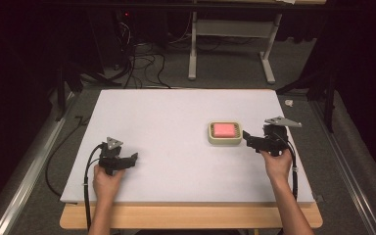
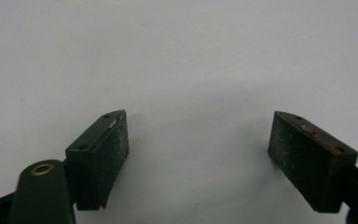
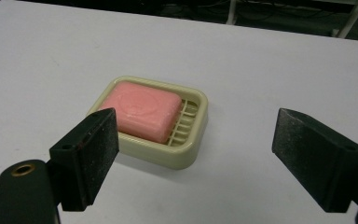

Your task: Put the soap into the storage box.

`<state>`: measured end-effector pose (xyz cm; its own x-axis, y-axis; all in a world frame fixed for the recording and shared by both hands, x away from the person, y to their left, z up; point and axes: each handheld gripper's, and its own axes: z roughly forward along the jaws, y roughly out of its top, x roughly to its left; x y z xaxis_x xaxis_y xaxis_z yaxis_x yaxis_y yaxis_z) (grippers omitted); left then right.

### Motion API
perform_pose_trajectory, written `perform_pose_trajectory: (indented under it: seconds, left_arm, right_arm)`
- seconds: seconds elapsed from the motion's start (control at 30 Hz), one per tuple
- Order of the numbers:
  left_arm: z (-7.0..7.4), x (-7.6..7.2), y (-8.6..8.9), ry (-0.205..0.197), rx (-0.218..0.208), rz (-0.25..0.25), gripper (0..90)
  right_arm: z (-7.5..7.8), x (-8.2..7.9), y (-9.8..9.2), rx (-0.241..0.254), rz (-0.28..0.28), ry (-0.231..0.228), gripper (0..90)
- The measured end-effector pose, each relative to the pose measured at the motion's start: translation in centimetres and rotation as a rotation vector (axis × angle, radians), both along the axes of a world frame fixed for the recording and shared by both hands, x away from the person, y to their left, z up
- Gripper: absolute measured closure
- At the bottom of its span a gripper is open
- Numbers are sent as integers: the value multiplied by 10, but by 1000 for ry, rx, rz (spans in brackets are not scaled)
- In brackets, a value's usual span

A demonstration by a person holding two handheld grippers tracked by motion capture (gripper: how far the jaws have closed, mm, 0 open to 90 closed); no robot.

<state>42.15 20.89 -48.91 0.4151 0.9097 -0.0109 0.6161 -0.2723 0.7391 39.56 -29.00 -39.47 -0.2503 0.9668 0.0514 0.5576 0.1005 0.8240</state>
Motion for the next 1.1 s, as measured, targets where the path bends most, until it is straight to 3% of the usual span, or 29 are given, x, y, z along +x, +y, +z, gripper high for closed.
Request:
perform_pose_trajectory:
  seconds: [0.57,1.1]
  left_arm:
    - [0,0,0,0,0,0,208]
    - [0,0,0,-1,0,1,208]
  right_arm:
    - [-2,-11,-9,8,-15,-13,157]
    - [-13,-23,-18,14,-21,-4,162]
